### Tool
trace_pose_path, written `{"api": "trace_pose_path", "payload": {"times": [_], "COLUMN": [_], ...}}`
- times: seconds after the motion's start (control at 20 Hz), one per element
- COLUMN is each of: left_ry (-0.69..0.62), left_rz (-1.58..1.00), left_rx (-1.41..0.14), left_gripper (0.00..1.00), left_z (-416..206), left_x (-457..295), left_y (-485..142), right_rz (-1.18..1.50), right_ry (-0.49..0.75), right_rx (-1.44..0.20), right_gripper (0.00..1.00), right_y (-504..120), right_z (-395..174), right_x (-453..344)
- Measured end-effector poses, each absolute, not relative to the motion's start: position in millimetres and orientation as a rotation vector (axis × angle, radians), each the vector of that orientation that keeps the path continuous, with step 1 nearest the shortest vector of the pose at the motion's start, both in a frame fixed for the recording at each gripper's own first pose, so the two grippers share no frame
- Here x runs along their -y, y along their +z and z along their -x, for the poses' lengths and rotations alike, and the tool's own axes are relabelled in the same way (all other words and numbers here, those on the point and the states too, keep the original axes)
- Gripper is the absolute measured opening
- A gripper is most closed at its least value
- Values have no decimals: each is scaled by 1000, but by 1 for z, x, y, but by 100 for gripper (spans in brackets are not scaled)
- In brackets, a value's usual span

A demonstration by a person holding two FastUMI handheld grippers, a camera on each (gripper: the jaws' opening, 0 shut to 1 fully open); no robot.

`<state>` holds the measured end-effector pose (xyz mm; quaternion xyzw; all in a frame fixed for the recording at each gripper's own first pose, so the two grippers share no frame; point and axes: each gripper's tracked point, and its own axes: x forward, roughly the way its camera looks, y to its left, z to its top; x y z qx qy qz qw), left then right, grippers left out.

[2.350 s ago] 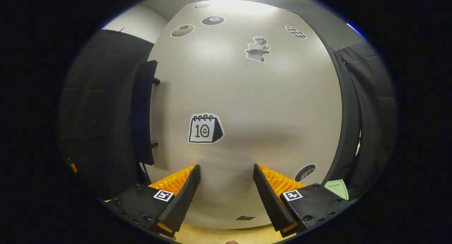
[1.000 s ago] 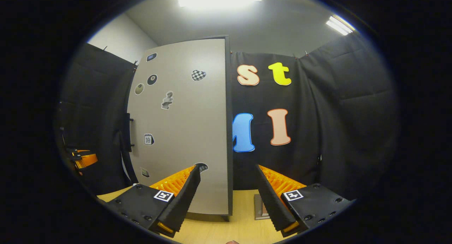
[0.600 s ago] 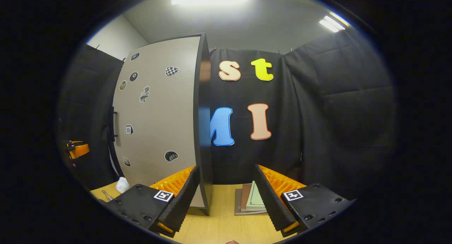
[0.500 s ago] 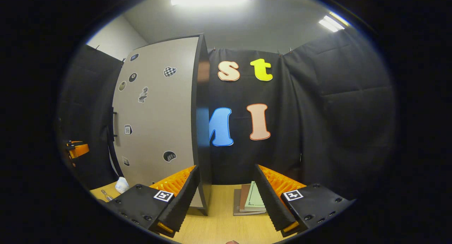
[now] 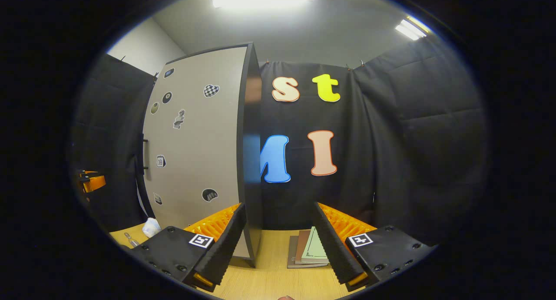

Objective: Open the cabinet door with the right hand, grasp the bottle in the cabinet with the left hand and place it on the coaster, then close the cabinet door with the right hand.

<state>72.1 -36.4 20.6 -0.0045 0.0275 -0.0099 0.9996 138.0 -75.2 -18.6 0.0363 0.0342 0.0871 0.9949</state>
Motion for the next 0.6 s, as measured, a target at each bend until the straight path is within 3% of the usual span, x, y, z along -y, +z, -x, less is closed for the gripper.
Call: {"api": "trace_pose_path", "payload": {"times": [0.2, 0.25, 0.3, 0.6], "left_ry": [-14, -9, -6, 7], "left_rz": [8, 4, 1, -7], "left_rx": [-53, -55, -57, -59], "left_gripper": [83, 84, 79, 82], "left_z": [-64, -63, -62, -56], "left_x": [29, 25, 23, 8], "left_y": [22, 21, 21, 22], "right_rz": [-64, -62, -62, -74], "right_ry": [186, 188, 190, 211], "right_rx": [-67, -66, -65, -66], "right_gripper": [97, 92, 97, 97], "right_y": [-17, -17, -17, -20], "right_z": [-136, -134, -132, -124], "right_x": [75, 77, 78, 77]}}
